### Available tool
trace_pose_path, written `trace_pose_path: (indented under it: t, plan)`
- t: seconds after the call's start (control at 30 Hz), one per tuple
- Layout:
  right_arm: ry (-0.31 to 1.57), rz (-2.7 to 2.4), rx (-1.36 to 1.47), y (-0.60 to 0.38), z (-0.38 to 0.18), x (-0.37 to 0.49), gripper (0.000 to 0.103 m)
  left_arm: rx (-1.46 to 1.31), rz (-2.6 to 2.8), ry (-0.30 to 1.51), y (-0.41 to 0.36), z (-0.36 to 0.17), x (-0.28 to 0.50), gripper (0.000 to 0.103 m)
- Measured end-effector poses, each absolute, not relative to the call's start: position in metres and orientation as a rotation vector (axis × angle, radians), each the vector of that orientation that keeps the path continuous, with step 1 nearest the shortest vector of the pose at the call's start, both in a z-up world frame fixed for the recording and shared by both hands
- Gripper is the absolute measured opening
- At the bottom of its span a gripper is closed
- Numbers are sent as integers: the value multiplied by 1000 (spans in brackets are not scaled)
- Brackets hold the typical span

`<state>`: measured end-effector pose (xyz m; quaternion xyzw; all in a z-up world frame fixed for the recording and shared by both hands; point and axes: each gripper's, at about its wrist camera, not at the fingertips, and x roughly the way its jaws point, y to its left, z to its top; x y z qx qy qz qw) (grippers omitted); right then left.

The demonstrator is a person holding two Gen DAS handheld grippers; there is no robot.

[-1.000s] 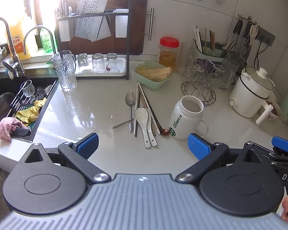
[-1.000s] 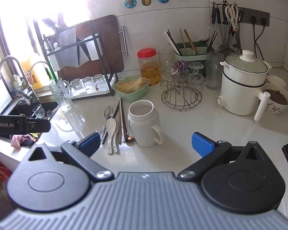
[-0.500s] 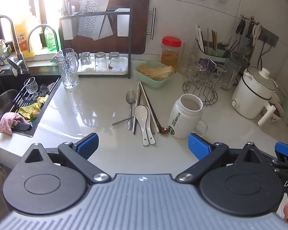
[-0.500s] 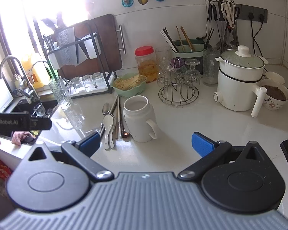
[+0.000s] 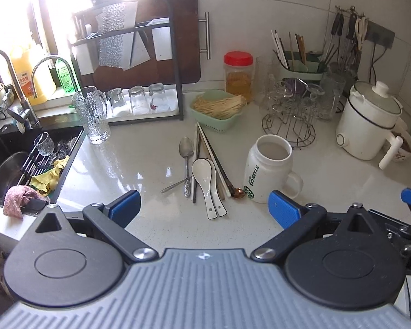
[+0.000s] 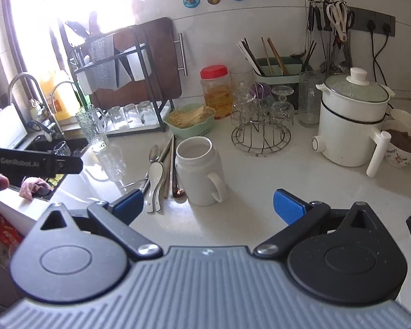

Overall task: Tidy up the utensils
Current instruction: 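Move the left tool down toward the steel spoon on the counter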

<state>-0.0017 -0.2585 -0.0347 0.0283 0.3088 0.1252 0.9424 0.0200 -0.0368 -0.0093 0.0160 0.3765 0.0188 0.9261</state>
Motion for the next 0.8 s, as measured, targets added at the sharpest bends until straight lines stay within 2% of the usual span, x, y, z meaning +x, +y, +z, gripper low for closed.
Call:
trace_pose_path:
  t: [0.4,0.8]
  plan:
    - [607,293,72,-258,-52,9,103,20,89,830,-53,-36,38,101]
    - [633,267,69,-240,-71,49,100,-40,35,924,-21,-64,98,101]
